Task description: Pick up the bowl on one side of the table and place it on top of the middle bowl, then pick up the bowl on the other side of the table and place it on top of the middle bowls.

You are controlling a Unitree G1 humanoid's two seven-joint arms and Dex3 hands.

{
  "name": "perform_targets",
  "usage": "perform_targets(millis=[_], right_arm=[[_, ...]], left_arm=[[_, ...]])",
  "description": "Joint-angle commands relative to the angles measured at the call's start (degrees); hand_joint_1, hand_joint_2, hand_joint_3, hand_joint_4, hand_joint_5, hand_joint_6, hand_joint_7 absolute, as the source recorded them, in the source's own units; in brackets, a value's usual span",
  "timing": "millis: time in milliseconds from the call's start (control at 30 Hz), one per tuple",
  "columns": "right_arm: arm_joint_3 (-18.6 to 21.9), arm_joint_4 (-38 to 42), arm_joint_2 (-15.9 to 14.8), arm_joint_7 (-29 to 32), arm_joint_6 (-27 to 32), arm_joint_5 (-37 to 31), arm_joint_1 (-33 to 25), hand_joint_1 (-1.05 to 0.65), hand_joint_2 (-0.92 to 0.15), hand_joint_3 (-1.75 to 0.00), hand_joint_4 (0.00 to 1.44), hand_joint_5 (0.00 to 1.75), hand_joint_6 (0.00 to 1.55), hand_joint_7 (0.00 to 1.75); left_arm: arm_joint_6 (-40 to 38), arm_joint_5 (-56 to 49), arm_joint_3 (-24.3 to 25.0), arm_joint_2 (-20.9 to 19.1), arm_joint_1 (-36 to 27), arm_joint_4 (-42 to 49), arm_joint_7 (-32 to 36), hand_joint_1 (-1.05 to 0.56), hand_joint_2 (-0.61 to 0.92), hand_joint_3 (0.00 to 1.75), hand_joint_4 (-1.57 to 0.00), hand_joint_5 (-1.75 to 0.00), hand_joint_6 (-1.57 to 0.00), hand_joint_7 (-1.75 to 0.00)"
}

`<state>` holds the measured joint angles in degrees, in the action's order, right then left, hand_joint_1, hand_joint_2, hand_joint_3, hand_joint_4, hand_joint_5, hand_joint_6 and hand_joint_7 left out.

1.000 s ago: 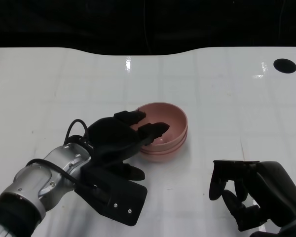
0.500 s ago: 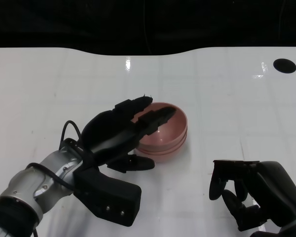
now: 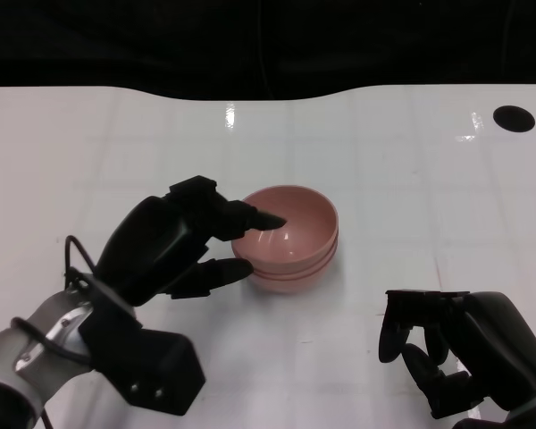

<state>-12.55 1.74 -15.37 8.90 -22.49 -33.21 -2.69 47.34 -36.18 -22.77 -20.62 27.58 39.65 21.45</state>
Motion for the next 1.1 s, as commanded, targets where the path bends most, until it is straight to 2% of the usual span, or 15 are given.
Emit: perform_targets(millis=[33, 67, 100, 233, 367, 433, 533, 733, 833, 1100], right_arm=[[0.5, -0.5, -0.4, -0.2, 0.3, 0.5, -0.1, -0.09, -0.17, -1.53, 0.95, 1.75, 0.87, 1.41], [0.5, -0.4, -0.5, -0.1, 0.2, 0.4, -0.1, -0.09, -0.17, -1.53, 0.95, 1.75, 0.87, 1.41], [0.5, -0.4, -0.6, 0.1, 0.1, 0.3, -0.1, -0.09, -0.18, -1.53, 0.95, 1.75, 0.87, 1.41], [0.5, -0.3, -0.6, 0.2, 0.0, 0.1, -0.1, -0.09, -0.18, -1.53, 0.95, 1.75, 0.87, 1.41], [0.5, -0.5, -0.5, -0.2, 0.4, 0.2, -0.1, -0.09, -0.18, -1.53, 0.95, 1.75, 0.87, 1.41], [0.5, -0.7, -0.5, -0.4, 0.5, 0.3, -0.1, -0.09, -0.18, -1.53, 0.95, 1.75, 0.87, 1.41], [0.6, -0.5, -0.5, -0.4, 0.3, 0.6, 0.0, -0.08, -0.18, -1.53, 0.95, 1.75, 0.87, 1.41], [0.6, -0.3, -0.5, -0.1, 0.2, 0.4, 0.1, -0.08, -0.18, -1.53, 0.95, 1.75, 0.87, 1.41], [0.7, -0.5, -0.6, -0.3, 0.2, 0.3, 0.1, -0.08, -0.18, -1.53, 0.95, 1.75, 0.87, 1.41], [0.9, -0.4, -0.5, -0.6, 0.3, 0.9, 0.1, -0.09, -0.19, -1.53, 0.95, 1.75, 0.86, 1.42]], left_arm=[[3.1, 1.8, 2.4, -1.5, -1.9, -1.0, 1.0, -0.15, 0.91, 0.30, -0.54, -1.29, -0.74, -0.61], [4.3, 2.1, 3.1, -1.7, -2.5, -1.3, 1.4, -0.14, 0.89, 0.33, -0.57, -1.28, -0.74, -0.67], [5.4, 2.4, 3.8, -1.8, -3.0, -1.4, 1.6, -0.12, 0.84, 0.43, -0.60, -1.31, -0.73, -0.76], [8.5, 3.8, 6.9, -2.0, -5.5, -2.6, 2.1, -0.10, 0.63, 0.82, -0.68, -1.35, -0.73, -0.94], [12.0, 7.7, 10.1, -1.1, -8.4, -2.7, 1.4, -0.08, 0.46, 1.14, -0.76, -1.53, -0.79, -1.09], [13.5, 10.8, 10.9, -0.8, -9.5, -2.7, -0.7, -0.04, 0.37, 1.32, -0.78, -1.60, -0.81, -1.17], [12.8, 18.0, 10.7, -1.1, -12.4, -4.9, -6.9, -0.03, 0.32, 1.46, -0.79, -1.64, -0.82, -1.25], [7.9, 26.0, 12.1, -1.7, -19.1, -13.6, -17.2, -0.06, 0.29, 1.53, -0.83, -1.66, -0.84, -1.37], [3.8, 28.5, 13.2, -2.1, -22.4, -18.1, -21.2, -0.05, 0.32, 1.47, -0.84, -1.67, -0.84, -1.40], [-14.1, 37.2, 14.9, -2.1, -30.2, -31.6, -32.1, -0.04, 0.39, 1.40, -0.88, -1.72, -0.82, -1.52]])
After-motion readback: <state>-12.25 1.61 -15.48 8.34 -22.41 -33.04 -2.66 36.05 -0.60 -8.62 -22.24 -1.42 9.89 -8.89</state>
